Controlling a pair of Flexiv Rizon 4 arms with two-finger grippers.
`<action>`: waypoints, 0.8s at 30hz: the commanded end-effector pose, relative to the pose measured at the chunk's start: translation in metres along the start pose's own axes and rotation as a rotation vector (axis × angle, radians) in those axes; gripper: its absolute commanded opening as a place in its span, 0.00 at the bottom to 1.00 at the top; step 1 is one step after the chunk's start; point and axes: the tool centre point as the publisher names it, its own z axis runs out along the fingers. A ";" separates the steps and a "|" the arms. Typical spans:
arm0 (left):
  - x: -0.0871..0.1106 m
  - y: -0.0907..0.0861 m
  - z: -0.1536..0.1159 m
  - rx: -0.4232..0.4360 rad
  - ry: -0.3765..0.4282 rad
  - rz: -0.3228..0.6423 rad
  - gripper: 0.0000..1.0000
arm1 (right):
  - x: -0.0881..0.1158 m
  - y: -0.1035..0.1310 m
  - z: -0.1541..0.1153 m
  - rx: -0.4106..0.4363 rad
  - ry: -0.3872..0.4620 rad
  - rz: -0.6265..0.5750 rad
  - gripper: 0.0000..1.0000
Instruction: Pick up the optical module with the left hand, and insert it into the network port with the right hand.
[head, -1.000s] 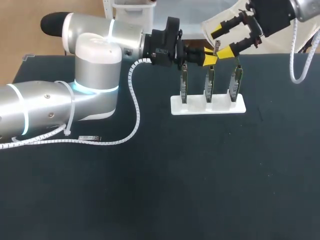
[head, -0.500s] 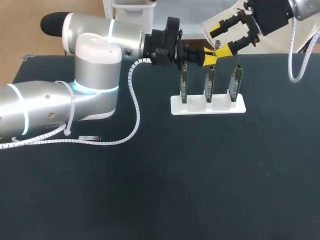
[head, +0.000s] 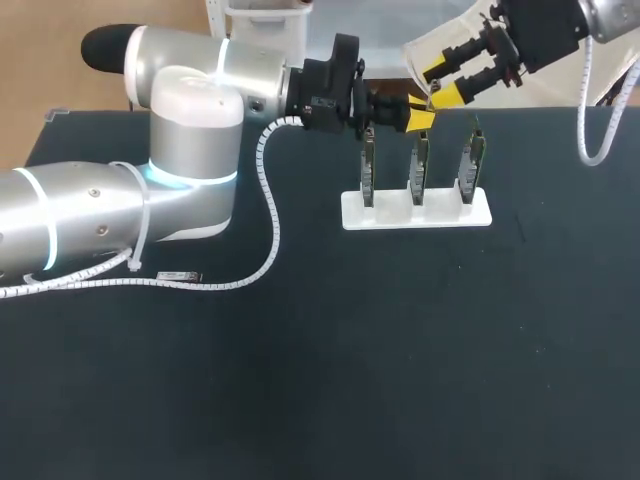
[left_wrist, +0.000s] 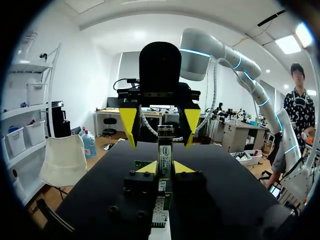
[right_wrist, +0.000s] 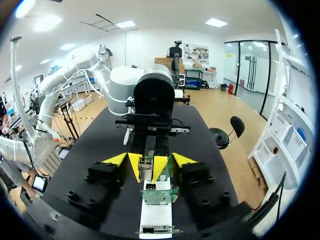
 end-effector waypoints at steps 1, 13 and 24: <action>0.000 0.002 0.000 0.003 0.001 0.001 0.00 | 0.000 0.000 0.000 0.001 0.001 -0.003 0.00; 0.000 0.002 0.000 0.003 0.001 0.001 0.00 | -0.003 0.001 0.001 0.005 -0.001 -0.008 0.00; 0.000 0.002 0.000 0.003 0.001 0.001 1.00 | -0.004 0.001 0.001 0.003 -0.005 -0.015 0.00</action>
